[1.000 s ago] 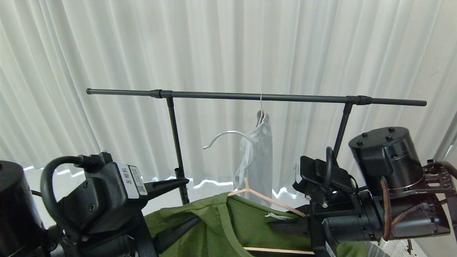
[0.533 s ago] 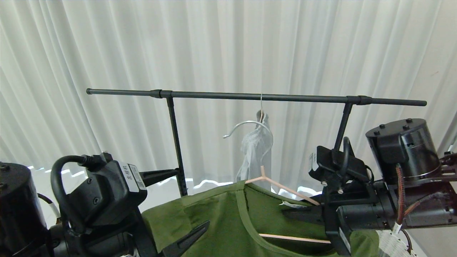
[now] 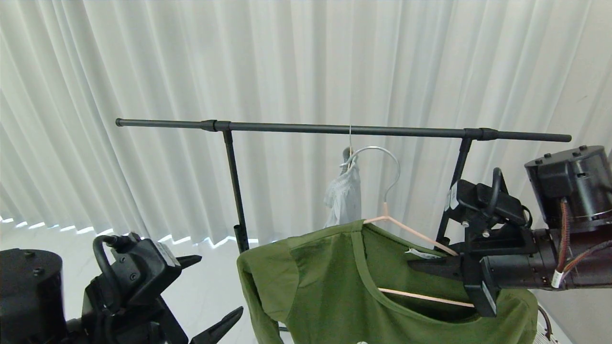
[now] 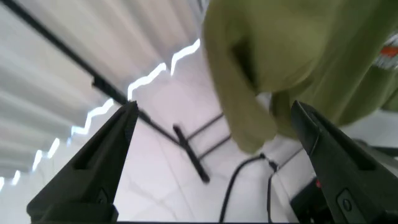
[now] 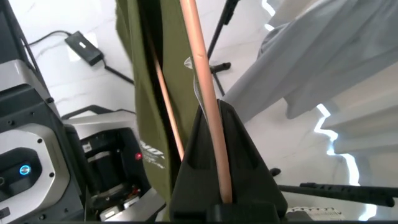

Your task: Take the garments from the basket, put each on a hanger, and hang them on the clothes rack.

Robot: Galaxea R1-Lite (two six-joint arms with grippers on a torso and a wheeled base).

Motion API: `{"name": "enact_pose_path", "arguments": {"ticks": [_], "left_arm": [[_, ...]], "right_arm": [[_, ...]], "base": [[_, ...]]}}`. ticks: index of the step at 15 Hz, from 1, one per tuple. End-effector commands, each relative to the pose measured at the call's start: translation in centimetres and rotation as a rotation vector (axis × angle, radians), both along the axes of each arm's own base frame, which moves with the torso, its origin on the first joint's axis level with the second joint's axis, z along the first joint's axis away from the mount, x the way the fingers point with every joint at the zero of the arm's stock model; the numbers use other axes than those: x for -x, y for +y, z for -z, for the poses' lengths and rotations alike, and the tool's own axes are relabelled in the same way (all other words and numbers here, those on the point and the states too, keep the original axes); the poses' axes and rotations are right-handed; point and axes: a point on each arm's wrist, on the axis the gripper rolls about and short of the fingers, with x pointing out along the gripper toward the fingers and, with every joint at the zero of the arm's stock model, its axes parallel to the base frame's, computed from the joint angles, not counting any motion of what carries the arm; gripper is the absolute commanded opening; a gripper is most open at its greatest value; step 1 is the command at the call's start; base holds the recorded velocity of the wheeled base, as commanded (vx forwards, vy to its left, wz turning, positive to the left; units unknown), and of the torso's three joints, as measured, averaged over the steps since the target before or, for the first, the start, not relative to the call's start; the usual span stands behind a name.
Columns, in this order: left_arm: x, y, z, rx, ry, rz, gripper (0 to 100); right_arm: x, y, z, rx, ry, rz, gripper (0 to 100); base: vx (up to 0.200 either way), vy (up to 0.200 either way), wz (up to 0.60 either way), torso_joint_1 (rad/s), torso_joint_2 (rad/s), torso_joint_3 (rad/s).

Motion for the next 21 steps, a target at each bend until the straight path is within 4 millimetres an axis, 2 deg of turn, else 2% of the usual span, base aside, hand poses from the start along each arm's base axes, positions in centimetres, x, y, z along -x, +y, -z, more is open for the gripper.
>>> {"name": "enact_pose_path", "arguments": {"ticks": [1, 7, 8, 12, 17, 21], "left_arm": [[-0.8, 0.6, 1.7, -0.036, 0.084, -0.063, 100], [-3.2, -0.3, 1.9, -0.003, 0.157, -0.107, 100], [-3.2, -0.3, 1.9, 0.010, 0.165, -0.116, 0], [-3.2, 0.7, 2.3, 0.006, 0.175, -0.171, 0], [-3.8, 3.3, 2.5, 0.007, 0.181, -0.316, 0], [-3.7, 3.4, 2.6, -0.004, 0.178, -0.313, 0]], "right_arm": [[0.5, -0.3, -0.6, -0.017, -0.021, -0.003, 0], [2.0, -0.1, -1.4, -0.041, -0.045, -0.053, 0], [2.0, -0.1, -1.4, -0.042, -0.046, -0.053, 0], [1.8, -0.3, -1.2, -0.019, -0.052, -0.012, 0], [1.8, -1.0, -1.3, -0.015, -0.053, 0.020, 0], [1.7, -1.1, -1.4, -0.013, -0.060, 0.031, 0]], "base": [[0.000, 0.000, 0.00, 0.000, 0.00, 0.000], [0.000, 0.000, 0.00, 0.000, 0.00, 0.000], [0.000, 0.000, 0.00, 0.000, 0.00, 0.000], [0.000, 0.000, 0.00, 0.000, 0.00, 0.000], [0.000, 0.000, 0.00, 0.000, 0.00, 0.000], [0.000, 0.000, 0.00, 0.000, 0.00, 0.000]]}}
